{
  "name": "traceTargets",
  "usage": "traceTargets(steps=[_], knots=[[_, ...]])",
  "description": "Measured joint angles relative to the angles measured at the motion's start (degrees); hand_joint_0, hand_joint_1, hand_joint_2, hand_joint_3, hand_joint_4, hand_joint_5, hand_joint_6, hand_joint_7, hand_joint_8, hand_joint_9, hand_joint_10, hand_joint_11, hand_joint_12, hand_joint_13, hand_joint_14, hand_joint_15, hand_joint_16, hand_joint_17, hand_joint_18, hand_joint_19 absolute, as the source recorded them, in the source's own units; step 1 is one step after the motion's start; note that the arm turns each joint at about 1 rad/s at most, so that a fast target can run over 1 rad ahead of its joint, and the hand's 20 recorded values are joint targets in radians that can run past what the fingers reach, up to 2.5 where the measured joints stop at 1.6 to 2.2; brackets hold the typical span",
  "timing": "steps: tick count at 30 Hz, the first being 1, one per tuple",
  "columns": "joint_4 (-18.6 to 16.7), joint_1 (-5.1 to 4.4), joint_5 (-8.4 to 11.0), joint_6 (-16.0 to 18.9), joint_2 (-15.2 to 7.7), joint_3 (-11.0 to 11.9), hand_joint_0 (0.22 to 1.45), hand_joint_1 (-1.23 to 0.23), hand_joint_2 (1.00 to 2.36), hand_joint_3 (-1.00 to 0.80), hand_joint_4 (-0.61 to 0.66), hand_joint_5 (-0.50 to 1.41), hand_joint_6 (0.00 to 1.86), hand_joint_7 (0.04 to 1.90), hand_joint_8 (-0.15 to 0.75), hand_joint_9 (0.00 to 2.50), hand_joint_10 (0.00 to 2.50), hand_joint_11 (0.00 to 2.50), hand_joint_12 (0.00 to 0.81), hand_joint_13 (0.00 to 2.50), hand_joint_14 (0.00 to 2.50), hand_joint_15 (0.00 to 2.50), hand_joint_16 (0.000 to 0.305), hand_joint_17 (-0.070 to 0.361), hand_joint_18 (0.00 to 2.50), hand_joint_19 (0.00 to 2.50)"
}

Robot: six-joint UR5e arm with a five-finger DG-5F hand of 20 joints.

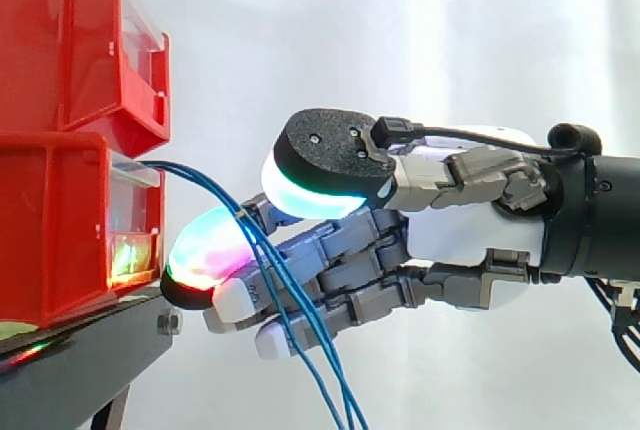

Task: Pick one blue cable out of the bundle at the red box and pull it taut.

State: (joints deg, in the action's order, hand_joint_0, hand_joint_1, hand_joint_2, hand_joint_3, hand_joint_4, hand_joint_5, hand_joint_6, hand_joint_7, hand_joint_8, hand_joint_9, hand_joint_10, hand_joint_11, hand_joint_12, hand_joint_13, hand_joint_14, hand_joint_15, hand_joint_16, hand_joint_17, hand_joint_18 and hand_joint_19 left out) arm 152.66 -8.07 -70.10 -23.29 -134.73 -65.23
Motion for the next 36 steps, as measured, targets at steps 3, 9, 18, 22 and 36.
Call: traceTargets(steps=[3,9,18,22,36], knots=[[-0.08,-0.02,0.03,0.00,0.00,0.00,0.54,-0.87,1.00,-0.48,0.31,-0.09,0.50,1.17,0.353,0.46,0.01,0.22,0.467,0.24,0.00,0.02,0.086,0.194,0.43,0.04],[-0.16,-0.02,0.03,0.00,0.02,0.01,0.56,-0.88,1.01,-0.35,0.25,-0.14,0.73,1.16,0.362,0.36,0.01,0.31,0.459,0.14,0.00,0.04,0.088,0.199,0.31,0.06],[-0.16,-0.04,0.02,0.00,0.05,0.01,0.56,-0.87,1.02,-0.27,0.28,-0.17,0.84,1.16,0.373,0.34,0.01,0.34,0.459,0.14,0.00,0.04,0.086,0.194,0.30,0.08],[-0.13,-0.03,0.04,0.00,0.03,-0.02,0.57,-0.90,1.01,-0.31,0.30,-0.15,0.81,1.22,0.387,0.43,0.01,0.30,0.471,0.21,0.00,0.01,0.083,0.187,0.38,0.05],[-0.03,-0.08,0.06,0.00,0.00,-0.06,0.59,-0.86,1.03,-0.06,0.22,-0.14,0.85,1.38,0.404,0.56,0.01,0.36,0.473,0.36,0.00,0.05,0.074,0.167,0.51,0.12]])
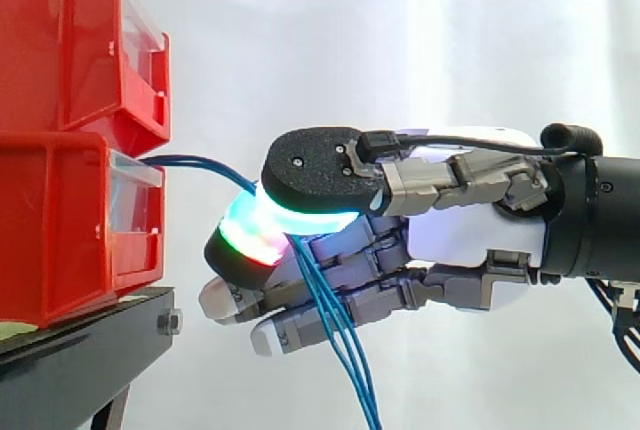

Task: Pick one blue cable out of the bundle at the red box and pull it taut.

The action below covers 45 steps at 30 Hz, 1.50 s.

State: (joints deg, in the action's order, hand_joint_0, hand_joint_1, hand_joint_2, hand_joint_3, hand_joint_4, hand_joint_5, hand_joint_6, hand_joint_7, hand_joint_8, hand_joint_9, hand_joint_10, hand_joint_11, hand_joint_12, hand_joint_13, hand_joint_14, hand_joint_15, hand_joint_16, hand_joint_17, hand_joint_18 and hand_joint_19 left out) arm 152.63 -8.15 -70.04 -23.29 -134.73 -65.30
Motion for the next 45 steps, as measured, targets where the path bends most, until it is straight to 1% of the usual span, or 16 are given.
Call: traceTargets(steps=[9,13,15,17,21,23,25,26,28,29,31,33,34,39,45], knots=[[0.26,0.01,0.24,0.14,0.02,-0.02,0.58,-0.85,1.03,-0.03,0.18,-0.14,0.86,1.37,0.412,0.64,0.01,0.38,0.472,0.39,0.00,0.06,0.073,0.163,0.54,0.14],[0.89,-0.03,0.24,0.92,0.05,-0.03,0.58,-0.85,1.03,-0.04,0.17,-0.14,0.86,1.36,0.409,0.67,0.01,0.39,0.475,0.41,0.00,0.06,0.072,0.162,0.55,0.14],[1.69,-0.10,0.15,2.03,0.05,-0.03,0.58,-0.85,1.03,-0.04,0.17,-0.14,0.86,1.36,0.408,0.67,0.01,0.40,0.475,0.42,0.00,0.07,0.072,0.162,0.56,0.15],[2.81,-0.18,0.06,3.94,0.06,-0.03,0.58,-0.85,1.03,-0.04,0.17,-0.14,0.86,1.37,0.409,0.68,0.01,0.41,0.475,0.43,0.00,0.07,0.072,0.161,0.56,0.15],[5.32,-0.38,0.01,9.07,0.08,-0.03,0.58,-0.84,1.03,-0.04,0.17,-0.14,0.86,1.37,0.410,0.75,0.01,0.46,0.475,0.45,0.00,0.07,0.071,0.160,0.58,0.16],[6.59,-0.52,-0.03,12.00,0.10,-0.02,0.58,-0.84,1.03,-0.05,0.17,-0.14,0.86,1.36,0.410,0.78,0.01,0.52,0.473,0.45,0.00,0.08,0.071,0.159,0.58,0.16],[7.90,-0.65,-0.10,14.52,0.22,-0.02,0.59,-0.84,1.03,-0.06,0.17,-0.14,0.86,1.36,0.414,0.83,0.01,0.64,0.473,0.46,0.00,0.09,0.071,0.159,0.59,0.17],[8.49,-0.72,-0.17,15.35,0.39,-0.01,0.58,-0.84,1.03,-0.06,0.16,-0.14,0.86,1.35,0.411,0.83,0.01,0.64,0.473,0.46,0.00,0.10,0.071,0.159,0.59,0.17],[9.79,-0.82,-0.27,16.55,0.82,-0.01,0.59,-0.84,1.03,-0.07,0.16,-0.15,0.86,1.35,0.411,0.87,0.02,0.78,0.476,0.48,0.00,0.11,0.070,0.158,0.60,0.16],[10.40,-0.88,-0.27,16.83,1.05,-0.01,0.59,-0.84,1.03,-0.07,0.16,-0.15,0.86,1.35,0.411,0.89,0.02,0.82,0.478,0.49,0.00,0.11,0.070,0.158,0.60,0.17],[11.87,-0.99,-0.27,17.18,1.62,-0.01,0.59,-0.84,1.03,-0.07,0.15,-0.15,0.85,1.35,0.414,0.98,0.02,1.08,0.480,0.51,0.00,0.13,0.070,0.157,0.61,0.18],[13.08,-1.08,-0.25,17.28,2.09,-0.01,0.59,-0.84,1.03,-0.08,0.15,-0.15,0.85,1.35,0.410,1.02,0.01,1.17,0.478,0.53,0.00,0.15,0.070,0.157,0.61,0.18],[13.84,-1.12,-0.29,17.33,2.34,-0.01,0.59,-0.84,1.03,-0.08,0.14,-0.15,0.85,1.34,0.405,1.06,0.01,1.27,0.482,0.54,0.00,0.16,0.070,0.157,0.62,0.18],[15.69,-1.15,-0.42,17.52,2.81,-0.02,0.59,-0.84,1.03,-0.08,0.14,-0.15,0.85,1.33,0.387,1.11,0.01,1.47,0.480,0.57,0.00,0.19,0.069,0.156,0.63,0.19],[16.09,-1.16,-0.46,17.45,3.17,-0.04,0.60,-0.84,1.03,-0.09,0.13,-0.15,0.85,1.33,0.382,1.12,0.00,1.57,0.482,0.58,0.01,0.20,0.069,0.155,0.63,0.20]])
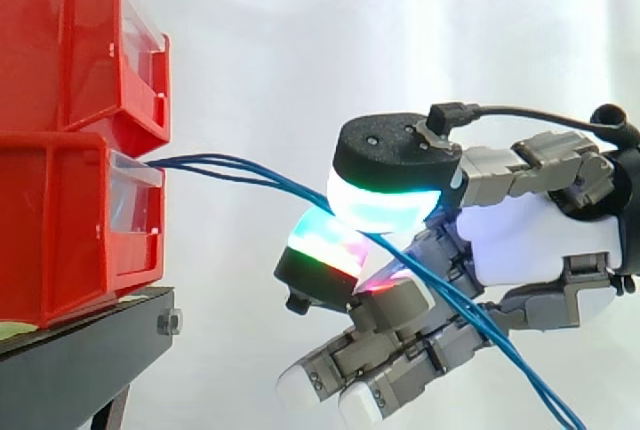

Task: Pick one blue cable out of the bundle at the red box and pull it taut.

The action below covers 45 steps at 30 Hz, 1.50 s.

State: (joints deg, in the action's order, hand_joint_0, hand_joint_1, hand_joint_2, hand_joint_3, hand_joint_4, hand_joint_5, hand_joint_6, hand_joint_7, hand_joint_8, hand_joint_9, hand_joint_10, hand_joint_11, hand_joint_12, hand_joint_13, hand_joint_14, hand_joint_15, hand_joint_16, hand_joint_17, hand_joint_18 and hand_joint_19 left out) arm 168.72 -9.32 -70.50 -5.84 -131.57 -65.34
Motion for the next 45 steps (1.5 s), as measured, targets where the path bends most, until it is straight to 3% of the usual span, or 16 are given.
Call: traceTargets(steps=[13,22,32,36,41,45], knots=[[2.40,0.00,-0.04,0.01,1.29,0.03,0.62,-0.90,1.03,-0.06,0.09,-0.15,0.86,1.35,0.385,1.11,0.00,1.61,0.480,0.60,0.01,0.22,0.066,0.149,0.66,0.21],[2.66,-0.02,0.11,0.10,1.27,0.01,0.59,-0.85,1.03,0.03,0.04,-0.14,0.87,1.39,0.383,1.15,0.00,1.59,0.481,0.64,0.01,0.23,0.066,0.147,0.69,0.24],[2.28,-0.17,0.19,0.77,1.21,-0.12,0.58,-0.84,1.02,-0.02,0.08,-0.13,0.87,1.34,0.413,1.19,0.02,1.52,0.510,0.67,0.01,0.22,0.072,0.161,0.75,0.23],[0.59,-0.23,1.00,-0.63,1.21,-1.52,0.59,-0.85,1.03,0.02,0.07,-0.13,0.86,1.43,0.393,1.20,0.00,1.54,0.496,0.67,0.01,0.23,0.069,0.154,0.74,0.24],[-5.51,-0.38,3.80,-3.09,1.22,-6.34,0.62,-0.88,1.03,0.02,0.04,-0.14,0.87,1.43,0.375,1.16,0.00,1.58,0.475,0.67,0.01,0.23,0.064,0.144,0.72,0.25],[-11.14,-0.56,5.17,-3.22,1.22,-7.95,0.64,-0.90,1.03,0.02,0.04,-0.14,0.88,1.44,0.379,1.13,0.00,1.56,0.470,0.67,0.01,0.24,0.063,0.143,0.72,0.26]])
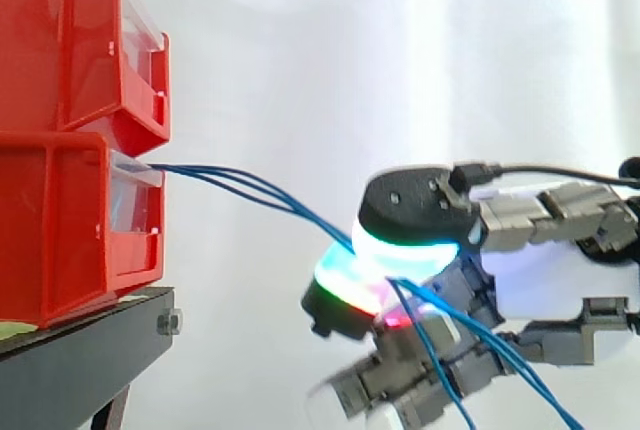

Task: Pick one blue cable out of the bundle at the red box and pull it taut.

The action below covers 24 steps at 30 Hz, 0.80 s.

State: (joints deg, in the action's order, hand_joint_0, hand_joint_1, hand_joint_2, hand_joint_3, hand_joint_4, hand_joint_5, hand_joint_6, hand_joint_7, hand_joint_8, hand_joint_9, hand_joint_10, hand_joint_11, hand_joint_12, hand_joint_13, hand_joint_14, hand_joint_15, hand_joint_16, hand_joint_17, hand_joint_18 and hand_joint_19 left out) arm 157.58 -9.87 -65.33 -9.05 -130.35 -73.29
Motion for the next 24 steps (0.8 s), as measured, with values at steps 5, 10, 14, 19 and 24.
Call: traceTargets(steps=[5,10,14,19,24], knots=[[-3.66,-0.11,0.42,0.62,0.00,-0.33,0.65,-0.90,1.04,0.06,0.01,-0.14,0.88,1.47,0.383,1.14,0.00,1.56,0.469,0.68,0.01,0.24,0.063,0.142,0.73,0.26],[-3.22,-0.26,0.47,1.37,0.00,-0.38,0.66,-0.90,1.04,0.10,-0.04,-0.14,0.89,1.52,0.380,1.14,0.00,1.54,0.464,0.71,0.01,0.25,0.062,0.140,0.74,0.27],[-2.70,-0.44,0.47,1.81,0.01,-0.37,0.68,-0.90,1.04,0.10,-0.07,-0.15,0.90,1.52,0.373,1.14,0.00,1.54,0.464,0.72,0.01,0.26,0.062,0.139,0.74,0.26],[-2.49,-0.56,0.49,2.54,0.01,-0.37,0.72,-0.93,1.04,0.06,0.00,-0.17,0.91,1.54,0.375,1.10,0.00,1.54,0.463,0.73,0.01,0.27,0.061,0.136,0.73,0.27],[-2.09,-0.68,0.48,3.19,0.00,-0.36,0.74,-0.94,1.04,0.02,0.00,-0.18,0.91,1.50,0.370,1.09,0.00,1.52,0.458,0.73,0.01,0.28,0.060,0.135,0.73,0.29]])
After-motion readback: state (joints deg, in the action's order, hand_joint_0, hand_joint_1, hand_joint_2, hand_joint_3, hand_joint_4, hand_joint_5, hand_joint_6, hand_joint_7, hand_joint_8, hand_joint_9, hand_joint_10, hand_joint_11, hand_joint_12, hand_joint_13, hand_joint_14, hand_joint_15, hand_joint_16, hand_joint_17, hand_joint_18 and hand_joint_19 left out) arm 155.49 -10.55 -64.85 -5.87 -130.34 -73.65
